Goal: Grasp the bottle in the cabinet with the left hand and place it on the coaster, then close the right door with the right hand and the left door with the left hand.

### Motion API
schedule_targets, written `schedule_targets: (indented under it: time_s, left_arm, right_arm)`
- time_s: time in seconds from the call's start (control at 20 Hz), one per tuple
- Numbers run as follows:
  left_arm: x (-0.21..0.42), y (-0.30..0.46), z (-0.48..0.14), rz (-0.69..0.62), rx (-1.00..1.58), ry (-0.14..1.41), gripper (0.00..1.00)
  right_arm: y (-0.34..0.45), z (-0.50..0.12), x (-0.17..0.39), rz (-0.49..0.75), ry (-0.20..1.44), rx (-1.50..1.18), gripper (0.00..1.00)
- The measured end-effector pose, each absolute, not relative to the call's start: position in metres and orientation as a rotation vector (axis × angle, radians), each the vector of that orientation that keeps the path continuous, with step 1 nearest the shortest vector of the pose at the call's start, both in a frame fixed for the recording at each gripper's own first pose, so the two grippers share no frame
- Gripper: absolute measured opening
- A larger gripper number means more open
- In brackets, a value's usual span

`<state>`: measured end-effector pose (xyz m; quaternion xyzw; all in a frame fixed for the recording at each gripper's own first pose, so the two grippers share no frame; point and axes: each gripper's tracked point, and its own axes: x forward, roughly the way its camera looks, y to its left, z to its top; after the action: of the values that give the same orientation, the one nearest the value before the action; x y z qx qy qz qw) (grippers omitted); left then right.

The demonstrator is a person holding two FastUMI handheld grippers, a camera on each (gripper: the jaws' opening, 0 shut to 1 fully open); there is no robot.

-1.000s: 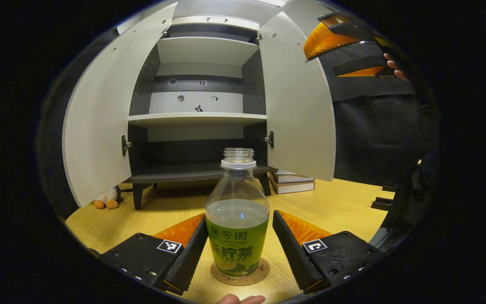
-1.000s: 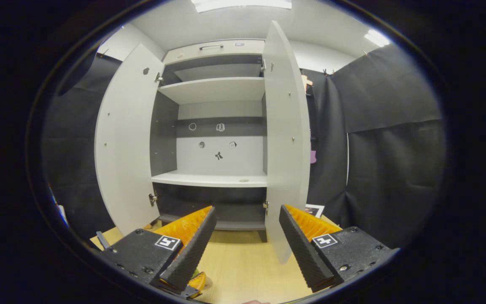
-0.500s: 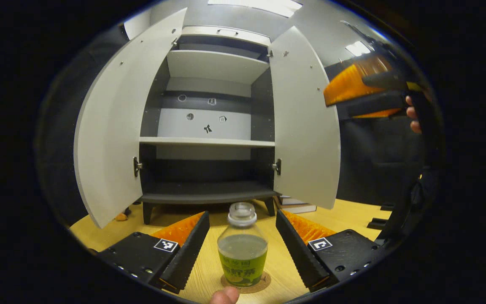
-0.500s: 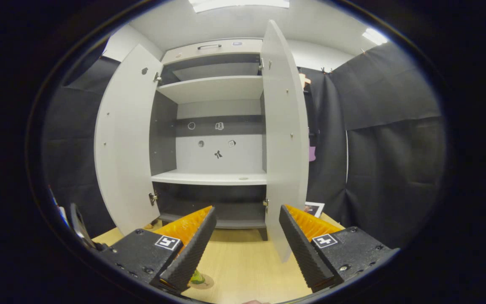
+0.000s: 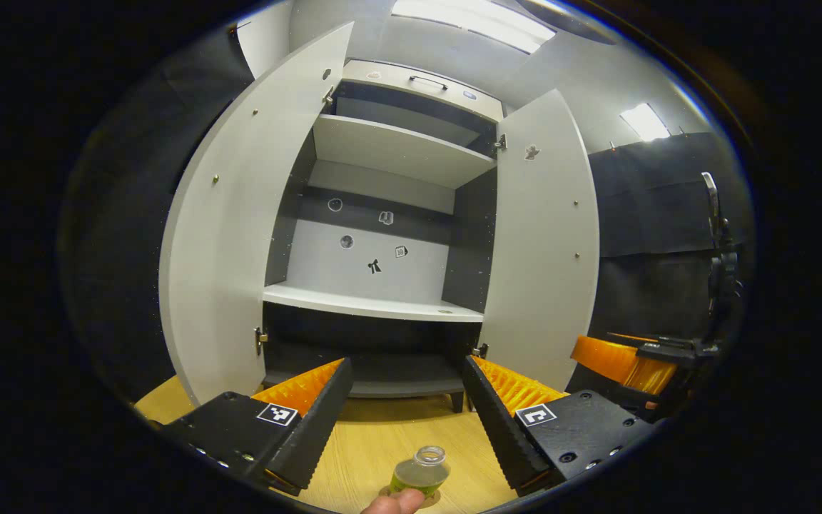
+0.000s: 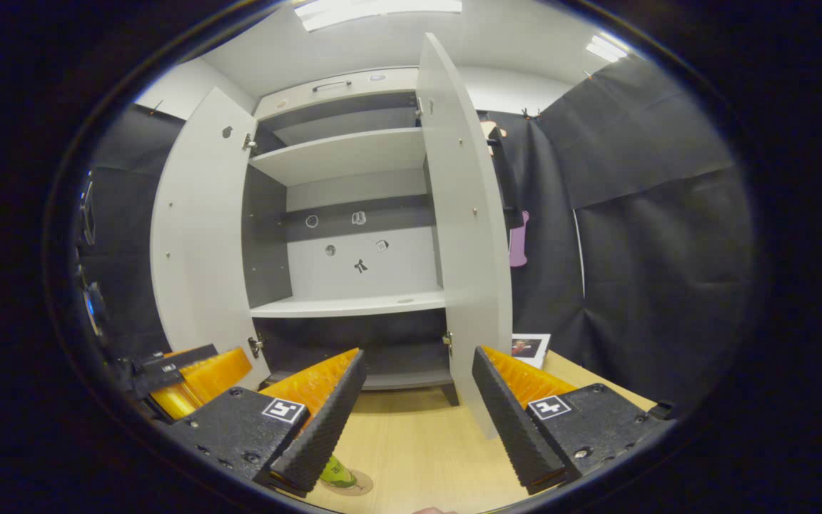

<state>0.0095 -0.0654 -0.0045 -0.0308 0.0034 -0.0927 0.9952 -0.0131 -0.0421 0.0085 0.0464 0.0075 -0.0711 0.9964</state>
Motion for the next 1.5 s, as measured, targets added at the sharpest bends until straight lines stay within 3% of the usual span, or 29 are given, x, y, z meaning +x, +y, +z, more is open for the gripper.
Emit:
schedule_targets:
  time_s: [0.25, 0.35, 0.4, 0.45, 0.85, 1.05, 1.1, 1.15, 1.2, 1.25, 1.3, 1.35, 1.5]
  left_arm:
    - [0.012, -0.031, 0.004, -0.084, -0.003, -0.01, 0.95]
    - [0.011, -0.024, 0.008, -0.065, 0.002, -0.015, 1.0]
    - [0.006, -0.021, 0.005, -0.057, 0.002, -0.015, 0.95]
    - [0.006, -0.021, 0.005, -0.05, 0.001, -0.015, 0.95]
    - [0.004, -0.029, -0.006, -0.042, 0.001, 0.004, 0.95]
    - [0.002, -0.034, -0.011, -0.049, 0.004, 0.019, 0.95]
    - [0.001, -0.034, -0.012, -0.05, 0.007, 0.022, 0.95]
    - [0.0, -0.035, -0.015, -0.053, 0.009, 0.029, 0.95]
    - [-0.001, -0.037, -0.017, -0.059, 0.009, 0.035, 0.95]
    - [-0.001, -0.038, -0.019, -0.065, 0.009, 0.04, 0.95]
    - [-0.002, -0.038, -0.021, -0.069, 0.012, 0.043, 0.9]
    - [-0.003, -0.039, -0.021, -0.071, 0.015, 0.044, 0.95]
    - [-0.004, -0.04, -0.024, -0.077, 0.014, 0.054, 0.95]
  right_arm:
    - [-0.077, 0.03, -0.017, -0.187, -0.023, 0.108, 0.94]
    - [-0.106, 0.065, -0.024, -0.224, -0.081, 0.063, 0.99]
    - [-0.123, 0.085, -0.027, -0.245, -0.107, 0.029, 0.94]
    - [-0.139, 0.104, -0.029, -0.266, -0.128, -0.003, 0.98]
    - [-0.232, 0.225, -0.023, -0.362, -0.226, -0.079, 0.98]
    - [-0.242, 0.243, 0.009, -0.326, -0.236, -0.073, 0.98]
    - [-0.241, 0.244, 0.019, -0.31, -0.233, -0.068, 0.94]
    - [-0.238, 0.245, 0.03, -0.295, -0.232, -0.069, 0.98]
    - [-0.239, 0.243, 0.038, -0.294, -0.225, -0.074, 0.94]
    - [-0.239, 0.242, 0.046, -0.298, -0.219, -0.079, 0.98]
    - [-0.238, 0.241, 0.052, -0.297, -0.215, -0.08, 0.98]
    - [-0.232, 0.239, 0.057, -0.285, -0.204, -0.081, 0.99]
    - [-0.229, 0.238, 0.062, -0.3, -0.195, -0.08, 0.96]
